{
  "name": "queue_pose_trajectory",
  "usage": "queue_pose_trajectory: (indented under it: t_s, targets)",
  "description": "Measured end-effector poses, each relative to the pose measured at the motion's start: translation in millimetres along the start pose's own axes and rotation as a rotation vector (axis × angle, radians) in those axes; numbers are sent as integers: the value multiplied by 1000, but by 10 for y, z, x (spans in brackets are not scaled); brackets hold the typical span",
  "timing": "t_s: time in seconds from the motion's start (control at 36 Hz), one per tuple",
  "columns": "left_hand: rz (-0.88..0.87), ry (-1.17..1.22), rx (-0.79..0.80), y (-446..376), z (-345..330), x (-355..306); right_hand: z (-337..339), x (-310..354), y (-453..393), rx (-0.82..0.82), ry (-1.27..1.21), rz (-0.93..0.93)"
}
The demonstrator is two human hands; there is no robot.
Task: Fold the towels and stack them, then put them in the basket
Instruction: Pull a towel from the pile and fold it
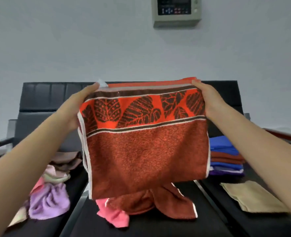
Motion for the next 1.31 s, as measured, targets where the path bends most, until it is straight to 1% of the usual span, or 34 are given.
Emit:
queue_pose_trajectory:
  t_s: [0.08,0.14,0.19,0.25,0.28,0.33,0.39,0.47,0.56,0.64,0.69,0.78,0.89,0.97,1.06,1.17,1.19,1.25,1.31]
  targets:
    - [31,65,46,2,-42,-52,-93,75,50,44,-47,19]
    - [48,15,-14,-60,67,8,-64,28,34,15,6,12]
    - [1,-148,-115,-147,256,92,23,-141,-5,-24,68,-30]
    - [-102,-484,-163,-212,387,173,163,-421,-47,-73,135,-104]
    - [-119,-632,-144,-225,415,284,239,-602,-45,-94,173,-148]
    - [-62,-809,-71,-232,481,632,384,-971,-16,-129,252,-223]
    - [11,-876,-44,-240,606,1030,516,-1411,-5,-143,325,-287]
    - [84,-927,-51,-208,752,1600,701,-2049,57,-152,459,-376]
    - [116,-993,-86,-240,879,2122,864,-2535,72,-176,653,-380]
    - [131,-997,-129,-278,994,2508,943,-2843,54,-168,813,-346]
    - [116,-976,-148,-325,1053,2625,933,-2901,17,-152,848,-321]
    - [82,-962,-176,-445,1126,2683,909,-2872,-112,-174,917,-262]
    - [22,-956,-276,-649,1245,2701,885,-3005,-380,-192,1012,-206]
    - [35,-944,-354,-762,1346,2802,876,-3181,-529,-219,1032,-200]
    - [134,-904,-395,-796,1457,3008,854,-3392,-577,-187,1066,-270]
    - [273,-848,-414,-735,1565,3271,880,-3829,-532,10,1188,-463]
    - [280,-827,-440,-696,1580,3262,885,-3826,-479,32,1216,-476]
    - [250,-822,-505,-618,1592,3140,871,-3703,-412,51,1256,-442]
    - [172,-845,-522,-550,1522,2941,874,-3484,-357,13,1307,-369]
Point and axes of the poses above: each hand's wrist, its own y-axis away from the middle knuckle, its own z-axis out of the back of the hand, x = y × z, the point moved 9 cm from there along -y, towards the middle knuckle, and after that the axes turned 10 degrees about y, right-handed, at the moved point
